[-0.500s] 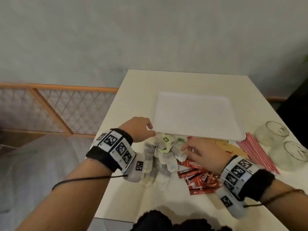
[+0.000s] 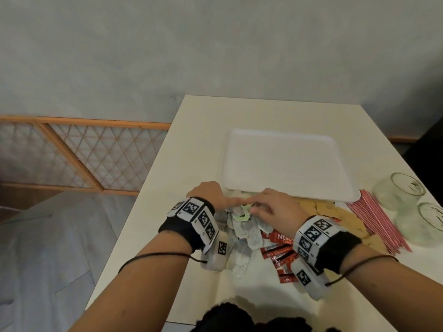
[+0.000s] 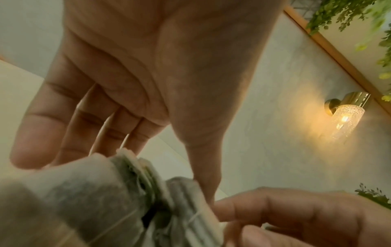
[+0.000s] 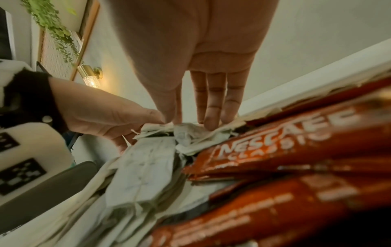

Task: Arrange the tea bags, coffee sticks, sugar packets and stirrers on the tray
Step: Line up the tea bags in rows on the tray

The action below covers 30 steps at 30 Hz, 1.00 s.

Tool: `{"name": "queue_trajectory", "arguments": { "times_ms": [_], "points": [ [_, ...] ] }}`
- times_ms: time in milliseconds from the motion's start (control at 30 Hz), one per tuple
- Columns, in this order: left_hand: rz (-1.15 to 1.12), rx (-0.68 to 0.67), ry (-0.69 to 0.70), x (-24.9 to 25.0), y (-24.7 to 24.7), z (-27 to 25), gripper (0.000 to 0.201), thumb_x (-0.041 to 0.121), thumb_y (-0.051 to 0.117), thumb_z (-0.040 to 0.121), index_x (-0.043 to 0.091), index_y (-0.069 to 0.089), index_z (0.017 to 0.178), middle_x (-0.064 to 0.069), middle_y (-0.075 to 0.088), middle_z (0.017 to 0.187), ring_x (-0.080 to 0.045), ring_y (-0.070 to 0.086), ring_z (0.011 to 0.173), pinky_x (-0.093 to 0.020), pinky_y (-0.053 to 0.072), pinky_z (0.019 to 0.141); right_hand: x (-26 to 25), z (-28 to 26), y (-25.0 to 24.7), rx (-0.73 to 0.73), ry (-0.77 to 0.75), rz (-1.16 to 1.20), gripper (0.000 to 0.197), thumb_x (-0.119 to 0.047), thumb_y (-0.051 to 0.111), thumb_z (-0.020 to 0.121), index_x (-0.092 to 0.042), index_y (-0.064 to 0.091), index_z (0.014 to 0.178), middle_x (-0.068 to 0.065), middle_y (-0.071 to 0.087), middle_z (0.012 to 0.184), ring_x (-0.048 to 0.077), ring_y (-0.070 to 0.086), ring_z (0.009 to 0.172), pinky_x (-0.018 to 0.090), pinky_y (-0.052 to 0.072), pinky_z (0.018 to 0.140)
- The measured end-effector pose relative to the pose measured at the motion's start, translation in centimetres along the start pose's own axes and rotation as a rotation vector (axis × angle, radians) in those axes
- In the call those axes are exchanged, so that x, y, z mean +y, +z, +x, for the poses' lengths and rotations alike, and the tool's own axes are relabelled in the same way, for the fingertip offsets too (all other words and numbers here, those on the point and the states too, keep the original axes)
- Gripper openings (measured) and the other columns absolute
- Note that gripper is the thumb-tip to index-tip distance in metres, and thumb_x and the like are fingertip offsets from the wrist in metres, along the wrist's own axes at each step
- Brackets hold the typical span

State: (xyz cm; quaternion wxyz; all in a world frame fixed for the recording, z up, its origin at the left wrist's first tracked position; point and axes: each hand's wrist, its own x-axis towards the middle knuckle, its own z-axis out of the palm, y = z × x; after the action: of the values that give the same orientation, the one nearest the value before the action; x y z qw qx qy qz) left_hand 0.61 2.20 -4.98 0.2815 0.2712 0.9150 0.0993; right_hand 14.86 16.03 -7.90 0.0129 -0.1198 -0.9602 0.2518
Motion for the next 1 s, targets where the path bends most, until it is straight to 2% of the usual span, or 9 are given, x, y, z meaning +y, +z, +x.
{"name": "queue_trajectory", "arguments": {
  "times_ms": [67, 133, 233, 333, 433, 533, 767, 867, 1000],
  "points": [
    [-0.033, -0.029, 0.012, 0.1, 0.2, 0.2, 0.068, 0.066, 0.070, 0.073, 0.004, 0.064, 0.102, -0.018, 0.067, 0.110, -0.029, 0.067, 0.098, -0.037, 0.049, 0.068, 0.1, 0.4, 0.2, 0.040, 0.047, 0.040, 0.022, -0.042, 0.056, 0.094, -0.034, 0.062, 0.113, -0.011, 0.060, 0.099, 0.002, 0.058, 0.083, 0.027, 0.050, 0.081],
    [-0.042, -0.039, 0.035, 0.4, 0.4, 0.3, 0.075, 0.059, 0.073, 0.075, -0.001, 0.061, 0.118, -0.018, 0.066, 0.116, -0.030, 0.065, 0.100, -0.040, 0.052, 0.081, 0.1, 0.8, 0.4, 0.045, 0.078, 0.051, 0.023, -0.038, 0.058, 0.093, -0.030, 0.059, 0.115, -0.010, 0.060, 0.097, 0.003, 0.058, 0.079, 0.024, 0.048, 0.075],
    [-0.099, -0.093, 0.089, 0.7, 0.7, 0.5, 0.063, 0.051, 0.077, 0.074, 0.007, 0.061, 0.115, -0.007, 0.066, 0.106, -0.022, 0.063, 0.094, -0.030, 0.048, 0.075, 0.1, 1.3, 0.6, 0.038, 0.089, 0.050, 0.031, -0.035, 0.060, 0.092, -0.029, 0.054, 0.122, -0.008, 0.057, 0.094, 0.007, 0.057, 0.079, 0.025, 0.047, 0.073],
    [-0.150, -0.114, 0.121, 1.0, 0.7, 0.7, 0.052, 0.048, 0.079, 0.066, 0.012, 0.066, 0.101, -0.006, 0.070, 0.095, -0.026, 0.068, 0.090, -0.036, 0.056, 0.078, 0.4, 1.6, 0.8, 0.039, 0.101, 0.061, 0.039, -0.037, 0.063, 0.090, -0.030, 0.051, 0.127, -0.008, 0.057, 0.092, 0.007, 0.057, 0.079, 0.026, 0.048, 0.072],
    [-0.172, -0.096, 0.160, 1.0, 0.7, 0.7, 0.054, 0.041, 0.080, 0.070, 0.022, 0.058, 0.116, 0.002, 0.061, 0.112, -0.021, 0.060, 0.103, -0.038, 0.051, 0.091, 0.7, 1.7, 0.8, 0.025, 0.115, 0.092, 0.047, -0.039, 0.065, 0.088, -0.031, 0.047, 0.131, -0.008, 0.058, 0.093, 0.006, 0.057, 0.079, 0.025, 0.048, 0.072],
    [-0.203, -0.103, 0.225, 0.8, 1.0, 0.9, 0.051, 0.029, 0.079, 0.078, 0.024, 0.054, 0.122, 0.004, 0.053, 0.113, -0.016, 0.054, 0.102, -0.028, 0.046, 0.082, 1.0, 1.7, 0.8, 0.026, 0.125, 0.119, 0.051, -0.042, 0.067, 0.086, -0.031, 0.047, 0.133, -0.007, 0.058, 0.097, 0.005, 0.058, 0.078, 0.025, 0.048, 0.073],
    [-0.293, -0.073, 0.345, 0.9, 0.9, 1.2, 0.049, 0.012, 0.079, 0.076, 0.026, 0.057, 0.118, 0.002, 0.062, 0.110, -0.014, 0.058, 0.099, -0.017, 0.044, 0.068, 1.7, 1.8, 0.3, 0.017, 0.109, 0.221, 0.057, -0.038, 0.072, 0.084, -0.035, 0.048, 0.135, -0.007, 0.058, 0.098, -0.002, 0.051, 0.066, 0.019, 0.041, 0.068],
    [-0.318, -0.059, 0.402, 0.9, 0.6, 1.0, 0.045, 0.009, 0.077, 0.076, 0.028, 0.058, 0.113, 0.004, 0.065, 0.106, -0.012, 0.060, 0.097, -0.015, 0.044, 0.068, 1.7, 1.5, -0.2, -0.007, 0.082, 0.286, 0.058, -0.037, 0.075, 0.081, -0.041, 0.048, 0.133, -0.008, 0.058, 0.093, -0.003, 0.049, 0.060, 0.017, 0.040, 0.066],
    [-0.423, -0.050, 0.481, 1.2, -0.5, 0.5, 0.048, 0.011, 0.078, 0.076, 0.030, 0.057, 0.115, 0.004, 0.069, 0.100, -0.011, 0.064, 0.088, -0.021, 0.050, 0.073, 1.6, 1.5, -1.3, -0.001, 0.070, 0.311, 0.041, -0.041, 0.073, 0.082, -0.035, 0.060, 0.121, -0.008, 0.055, 0.093, 0.000, 0.051, 0.072, 0.018, 0.039, 0.072]
  ]
}}
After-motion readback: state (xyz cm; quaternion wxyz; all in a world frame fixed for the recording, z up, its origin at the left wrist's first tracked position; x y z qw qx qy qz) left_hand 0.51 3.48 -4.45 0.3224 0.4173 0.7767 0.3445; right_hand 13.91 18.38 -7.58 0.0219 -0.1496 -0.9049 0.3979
